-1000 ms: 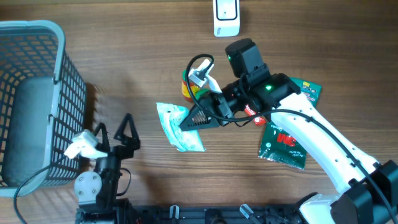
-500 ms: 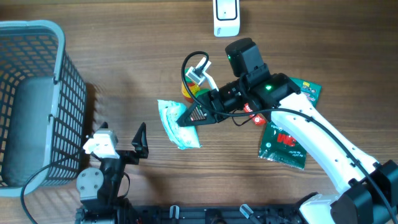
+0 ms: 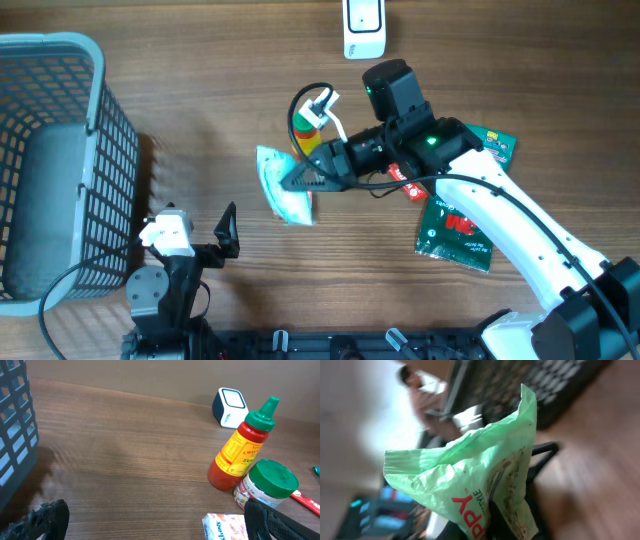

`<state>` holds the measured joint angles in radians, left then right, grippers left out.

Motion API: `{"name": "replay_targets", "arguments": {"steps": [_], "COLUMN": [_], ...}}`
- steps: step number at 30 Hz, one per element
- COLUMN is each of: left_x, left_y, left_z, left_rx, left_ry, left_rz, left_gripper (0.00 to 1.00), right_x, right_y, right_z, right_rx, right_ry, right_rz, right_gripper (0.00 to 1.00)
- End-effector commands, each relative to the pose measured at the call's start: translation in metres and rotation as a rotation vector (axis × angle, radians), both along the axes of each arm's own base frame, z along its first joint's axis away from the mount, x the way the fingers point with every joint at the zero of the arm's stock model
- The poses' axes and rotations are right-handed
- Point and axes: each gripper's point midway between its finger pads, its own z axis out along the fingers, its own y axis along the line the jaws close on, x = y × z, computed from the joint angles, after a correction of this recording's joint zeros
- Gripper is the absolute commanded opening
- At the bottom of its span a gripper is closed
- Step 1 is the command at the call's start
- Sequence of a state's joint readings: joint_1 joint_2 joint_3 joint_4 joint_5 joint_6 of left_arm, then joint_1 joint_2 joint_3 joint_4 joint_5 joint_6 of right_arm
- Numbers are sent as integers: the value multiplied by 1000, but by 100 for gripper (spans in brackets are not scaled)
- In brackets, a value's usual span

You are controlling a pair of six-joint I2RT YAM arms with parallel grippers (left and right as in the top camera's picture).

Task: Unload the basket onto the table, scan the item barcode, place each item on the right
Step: 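Hold the wipes pack in front of the white scanner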

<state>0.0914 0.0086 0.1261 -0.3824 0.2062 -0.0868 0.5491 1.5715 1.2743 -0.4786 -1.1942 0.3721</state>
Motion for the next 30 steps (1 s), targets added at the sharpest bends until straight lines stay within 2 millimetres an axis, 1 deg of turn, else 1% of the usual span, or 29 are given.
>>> {"name": "replay_targets", "arguments": {"steps": [1, 2, 5, 8, 10, 11, 13, 14, 16, 18, 20, 23, 27, 29, 30], "left_x": [0, 0, 0, 0, 0, 0, 0, 0, 0, 0, 0, 0, 0, 0, 0], "left_y": [1, 1, 1, 1, 1, 1, 1, 1, 1, 1, 1, 1, 1, 1, 1], "left_z": [-5, -5, -5, -5, -5, -5, -5, -5, -5, -5, -5, -5, -5, -5, -5], "left_rx": [22, 22, 22, 22, 22, 22, 22, 22, 22, 22, 22, 22, 22, 22, 22], "left_ry": [7, 7, 7, 7, 7, 7, 7, 7, 7, 7, 7, 7, 7, 7, 7], "left_rz": [3, 3, 3, 3, 3, 3, 3, 3, 3, 3, 3, 3, 3, 3, 3], "left_gripper": [100, 100, 100, 100, 100, 100, 100, 100, 100, 100, 100, 100, 100, 100, 100], "right_x": [31, 33, 46, 58, 64, 68, 81, 93, 105, 118, 133, 152, 186, 203, 212], "right_y": [-3, -4, -16, -35, -48, -55, -72, -89, -104, -117, -127, -138, -147, -149, -148], "right_z": [-13, -13, -11, -8, -11, -15, -30, -43, -53, -57, -57, -53, -44, -48, -53], "right_rx": [-74, -71, -75, -88, -114, -148, -266, -377, -471, -545, -596, -645, -660, -664, -669], "right_ry": [-258, -275, -281, -280, -302, -308, -318, -333, -358, -400, -453, -518, -612, -633, -644], "right_rz": [-99, -98, -141, -192, -218, -244, -330, -406, -476, -543, -610, -700, -828, -879, -895], "right_gripper": [4, 4, 4, 4, 4, 4, 4, 4, 4, 4, 4, 4, 4, 4, 4]}}
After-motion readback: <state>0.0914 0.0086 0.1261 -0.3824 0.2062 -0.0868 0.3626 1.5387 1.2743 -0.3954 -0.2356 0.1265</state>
